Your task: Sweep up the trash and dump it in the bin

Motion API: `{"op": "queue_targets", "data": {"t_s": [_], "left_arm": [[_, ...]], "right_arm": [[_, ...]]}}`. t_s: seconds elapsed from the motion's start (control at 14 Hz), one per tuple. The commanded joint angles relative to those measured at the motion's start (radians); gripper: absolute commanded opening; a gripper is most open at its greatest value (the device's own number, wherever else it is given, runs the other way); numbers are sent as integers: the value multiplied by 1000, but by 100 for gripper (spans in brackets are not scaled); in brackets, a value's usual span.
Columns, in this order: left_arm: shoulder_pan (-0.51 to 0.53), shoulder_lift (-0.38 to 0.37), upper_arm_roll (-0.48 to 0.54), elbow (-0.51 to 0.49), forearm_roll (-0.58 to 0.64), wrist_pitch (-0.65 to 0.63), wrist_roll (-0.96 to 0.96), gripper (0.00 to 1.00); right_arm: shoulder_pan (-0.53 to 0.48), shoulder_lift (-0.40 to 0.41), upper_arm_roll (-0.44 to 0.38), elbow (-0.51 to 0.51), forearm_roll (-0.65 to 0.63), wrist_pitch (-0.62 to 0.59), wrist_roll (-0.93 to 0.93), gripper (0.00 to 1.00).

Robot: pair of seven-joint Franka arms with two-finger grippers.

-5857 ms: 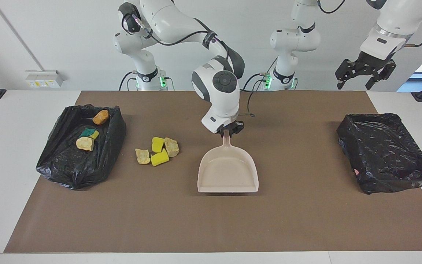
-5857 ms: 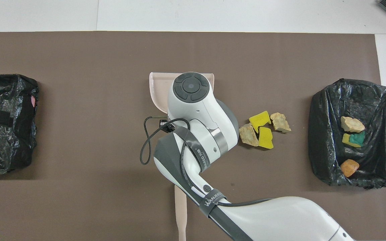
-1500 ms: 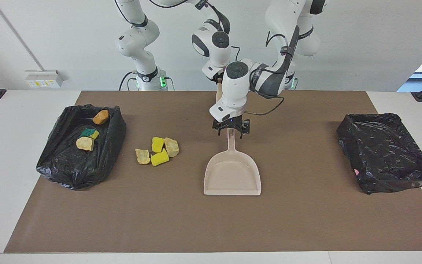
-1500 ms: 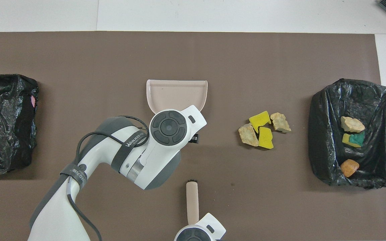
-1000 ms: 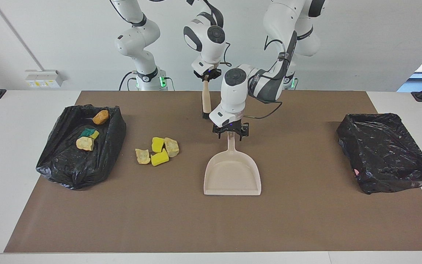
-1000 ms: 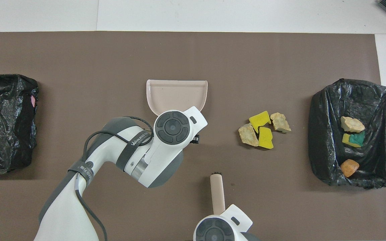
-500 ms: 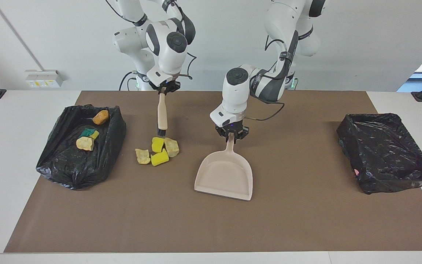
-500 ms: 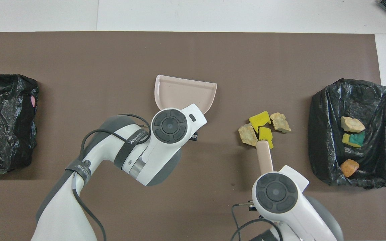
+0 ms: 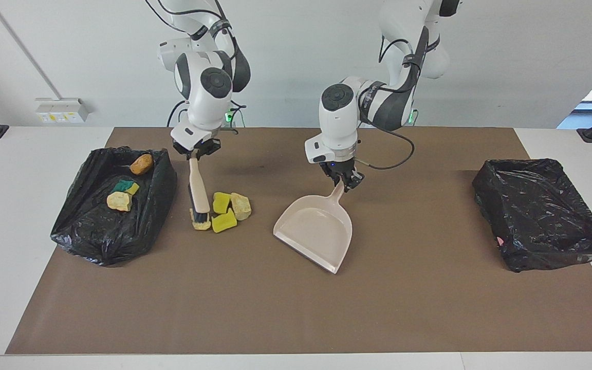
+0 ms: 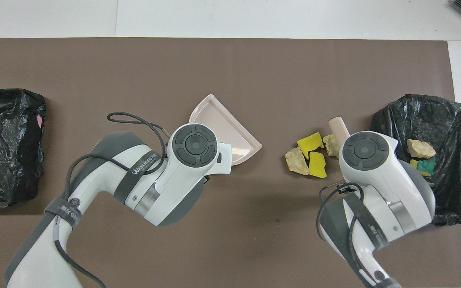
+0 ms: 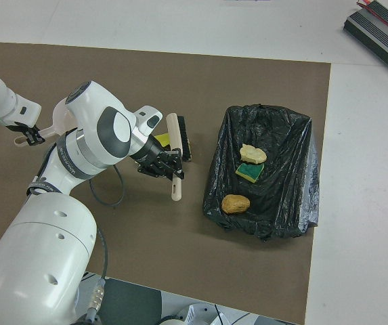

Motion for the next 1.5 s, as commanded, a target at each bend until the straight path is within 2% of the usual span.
{"op": "queue_targets", "data": {"t_s": [0.0,0.21,0.5,0.71,0.86,1.21,1.43], "left_arm": [[34,-13,-5,-17,30,2,276,0],[39,-16,-5,-35,30,25,492,0],[19,-45,-11,-76,30,11,503,0],[-22,-86,-10,-148,41,37,500,0],[-24,-94,-8,-161,56,39,500,0],[-36,-113,-8,-189,56,47,499,0],[-31,-113,-10,-195,56,51,497,0]], "right_arm": [[-19,21,13,6,-6,10,-10,0],[-10,20,15,-7,178,13,-21,0],[-4,21,15,-14,509,-10,-64,0],[37,29,15,-35,660,7,-56,0],[63,28,15,-35,764,5,-53,0],[117,32,15,-9,984,8,-22,0],[107,34,12,64,978,-47,-3,0]]}}
